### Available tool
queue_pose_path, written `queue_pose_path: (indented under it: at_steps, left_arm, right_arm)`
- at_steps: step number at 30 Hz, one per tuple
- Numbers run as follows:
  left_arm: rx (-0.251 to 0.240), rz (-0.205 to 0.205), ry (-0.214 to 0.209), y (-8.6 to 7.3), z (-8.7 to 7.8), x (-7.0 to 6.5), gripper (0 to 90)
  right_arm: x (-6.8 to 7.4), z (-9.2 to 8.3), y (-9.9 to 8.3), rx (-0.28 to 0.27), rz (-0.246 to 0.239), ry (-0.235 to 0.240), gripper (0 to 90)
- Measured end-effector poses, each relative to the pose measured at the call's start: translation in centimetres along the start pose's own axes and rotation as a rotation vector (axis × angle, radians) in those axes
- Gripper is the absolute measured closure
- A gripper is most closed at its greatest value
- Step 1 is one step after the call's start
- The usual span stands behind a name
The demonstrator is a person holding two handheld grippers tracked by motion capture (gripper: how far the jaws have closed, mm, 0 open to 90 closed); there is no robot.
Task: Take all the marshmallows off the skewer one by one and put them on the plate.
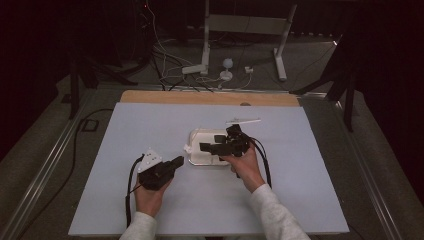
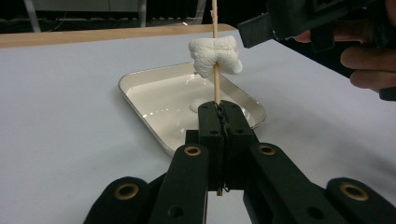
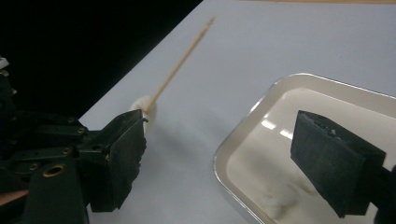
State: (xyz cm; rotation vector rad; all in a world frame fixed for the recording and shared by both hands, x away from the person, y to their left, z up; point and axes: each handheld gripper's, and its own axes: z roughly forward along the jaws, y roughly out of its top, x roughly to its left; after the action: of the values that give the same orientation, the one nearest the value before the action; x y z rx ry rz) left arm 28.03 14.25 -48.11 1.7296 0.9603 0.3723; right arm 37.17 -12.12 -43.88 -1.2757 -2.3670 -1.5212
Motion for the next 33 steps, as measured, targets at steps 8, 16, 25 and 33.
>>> queue_pose_path:
  at_steps: [8, 16, 25, 33]
  left_arm:
    - [-0.003, 0.004, -0.009, 0.1, 0.2, -0.3, 89.8]
    - [-0.005, 0.011, -0.016, 0.1, 0.3, -0.7, 89.8]
    - [-0.007, 0.018, -0.021, 0.1, 0.4, -0.8, 89.8]
    - [-0.024, 0.026, -0.034, 0.2, 0.3, -1.0, 89.8]
  right_arm:
    - [0.8, 0.5, 0.3, -0.006, 0.008, 0.038, 16.4]
    - [1.7, 1.5, 0.3, 0.007, 0.007, 0.069, 18.9]
    - [2.1, 2.2, 0.1, 0.036, 0.016, 0.135, 39.4]
    - [2.2, 2.9, -0.2, 0.06, 0.066, 0.185, 63.8]
